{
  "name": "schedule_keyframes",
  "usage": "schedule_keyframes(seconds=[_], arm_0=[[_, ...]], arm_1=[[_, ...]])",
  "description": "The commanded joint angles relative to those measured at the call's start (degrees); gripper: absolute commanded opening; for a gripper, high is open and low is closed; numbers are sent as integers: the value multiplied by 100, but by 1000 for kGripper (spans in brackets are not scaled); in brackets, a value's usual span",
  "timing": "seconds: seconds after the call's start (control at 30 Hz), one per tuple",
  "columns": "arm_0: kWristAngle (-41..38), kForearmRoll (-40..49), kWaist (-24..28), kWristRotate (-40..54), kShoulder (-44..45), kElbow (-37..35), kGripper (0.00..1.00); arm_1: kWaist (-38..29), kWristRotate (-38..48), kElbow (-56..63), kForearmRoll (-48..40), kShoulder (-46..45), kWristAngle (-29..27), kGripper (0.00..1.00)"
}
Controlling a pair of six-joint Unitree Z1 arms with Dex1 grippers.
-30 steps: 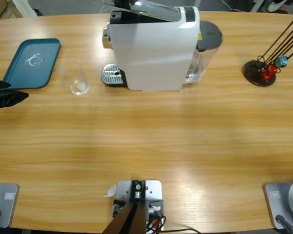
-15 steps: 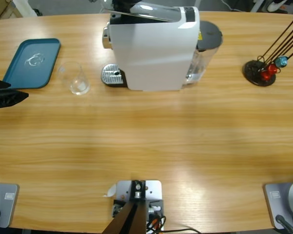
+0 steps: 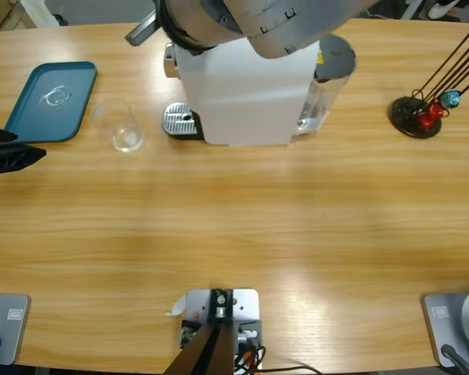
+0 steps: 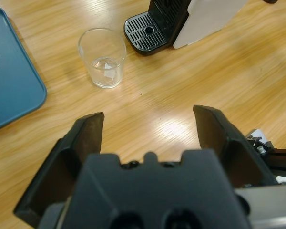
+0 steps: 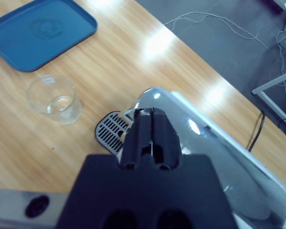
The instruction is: Pour coffee
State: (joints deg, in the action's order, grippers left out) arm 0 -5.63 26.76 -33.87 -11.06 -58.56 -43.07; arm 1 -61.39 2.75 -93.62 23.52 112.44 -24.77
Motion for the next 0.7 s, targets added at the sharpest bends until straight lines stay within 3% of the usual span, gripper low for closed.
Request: schedule_keyframes(seconds=[0.03,0.47,0.57,0.6,0.7], arm_0=[[-61,-30,21,-54,-50,227,807],[-61,-30,21,-54,-60,228,807],[-61,-30,21,-54,6,239,807],[-52,-37,21,-56,27,248,809],[-8,-148,21,-66,31,285,814]], arm_1=[[-84,157,650,136,488,-7,0],[242,340,626,162,-2224,273,0],[263,370,685,273,-2572,668,0],[286,398,805,303,-2676,844,89],[310,433,1652,241,-3084,760,757]])
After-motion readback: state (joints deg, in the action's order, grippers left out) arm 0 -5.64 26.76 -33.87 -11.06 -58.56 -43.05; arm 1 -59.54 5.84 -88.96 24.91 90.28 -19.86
